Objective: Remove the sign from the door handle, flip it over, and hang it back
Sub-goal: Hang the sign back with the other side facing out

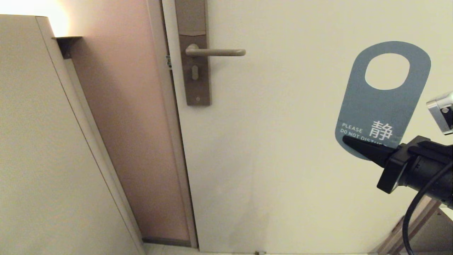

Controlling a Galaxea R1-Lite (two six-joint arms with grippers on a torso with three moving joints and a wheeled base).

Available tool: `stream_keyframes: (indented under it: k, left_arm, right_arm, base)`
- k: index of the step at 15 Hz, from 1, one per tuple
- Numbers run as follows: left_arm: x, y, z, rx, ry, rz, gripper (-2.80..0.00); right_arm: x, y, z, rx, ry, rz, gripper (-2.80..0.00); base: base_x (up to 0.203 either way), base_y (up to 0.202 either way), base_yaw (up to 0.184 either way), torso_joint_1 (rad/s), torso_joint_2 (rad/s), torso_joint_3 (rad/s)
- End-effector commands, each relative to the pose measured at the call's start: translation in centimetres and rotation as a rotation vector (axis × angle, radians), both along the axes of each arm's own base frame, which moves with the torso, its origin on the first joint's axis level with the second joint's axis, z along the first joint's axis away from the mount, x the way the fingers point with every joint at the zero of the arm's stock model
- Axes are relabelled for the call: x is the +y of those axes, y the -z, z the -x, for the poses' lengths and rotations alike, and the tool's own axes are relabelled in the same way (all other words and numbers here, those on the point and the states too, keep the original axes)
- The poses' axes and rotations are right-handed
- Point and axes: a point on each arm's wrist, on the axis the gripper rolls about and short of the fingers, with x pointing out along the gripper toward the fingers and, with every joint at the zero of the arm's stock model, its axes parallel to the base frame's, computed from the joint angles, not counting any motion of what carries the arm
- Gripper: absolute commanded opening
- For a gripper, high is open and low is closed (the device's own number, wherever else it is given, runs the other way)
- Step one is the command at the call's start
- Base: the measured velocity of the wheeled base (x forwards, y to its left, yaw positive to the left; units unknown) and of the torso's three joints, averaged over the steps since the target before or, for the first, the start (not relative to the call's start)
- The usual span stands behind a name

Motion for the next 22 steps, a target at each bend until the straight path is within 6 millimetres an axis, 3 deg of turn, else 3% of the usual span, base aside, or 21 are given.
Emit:
stream_keyframes:
  k: [1,4,7,11,18,22]
  left_arm:
    - [0.0,0.1,0.2,-0.003,0.022,-0.005,-2.8]
    - [0.0,0.2,0.2,0.002,0.013,0.005,-2.8]
    - [0.0,0.6,0.8,-0.027,-0.004,0.013,-2.8]
    - [0.0,0.9,2.0,-0.188,-0.02,0.023,-2.8]
    - [0.1,0.9,2.0,-0.185,-0.058,0.153,-2.8]
    - [0.1,0.8,2.0,-0.187,-0.093,0.194,-2.8]
  right_arm:
    - [-0.3,-0.3,0.7,-0.023,-0.001,-0.01,-2.8]
    - [-0.8,-0.1,1.7,-0.03,0.004,-0.015,-2.8]
    - [-1.5,1.3,2.3,0.008,0.026,0.001,-2.8]
    - [-1.2,2.1,1.0,0.05,0.039,0.015,-2.8]
    - [-2.0,4.4,2.4,0.107,0.078,0.047,-2.8]
    - [-1.6,4.0,1.5,0.108,0.081,0.049,-2.8]
  base:
    - [0.0,0.0,0.0,0.0,0.0,0.0]
    - [0.0,0.0,0.0,0.0,0.0,0.0]
    - [0.0,0.0,0.0,0.0,0.0,0.0]
    - [0.0,0.0,0.0,0.0,0.0,0.0]
    - [0.0,0.0,0.0,0.0,0.0,0.0]
    - [0.0,0.0,0.0,0.0,0.0,0.0]
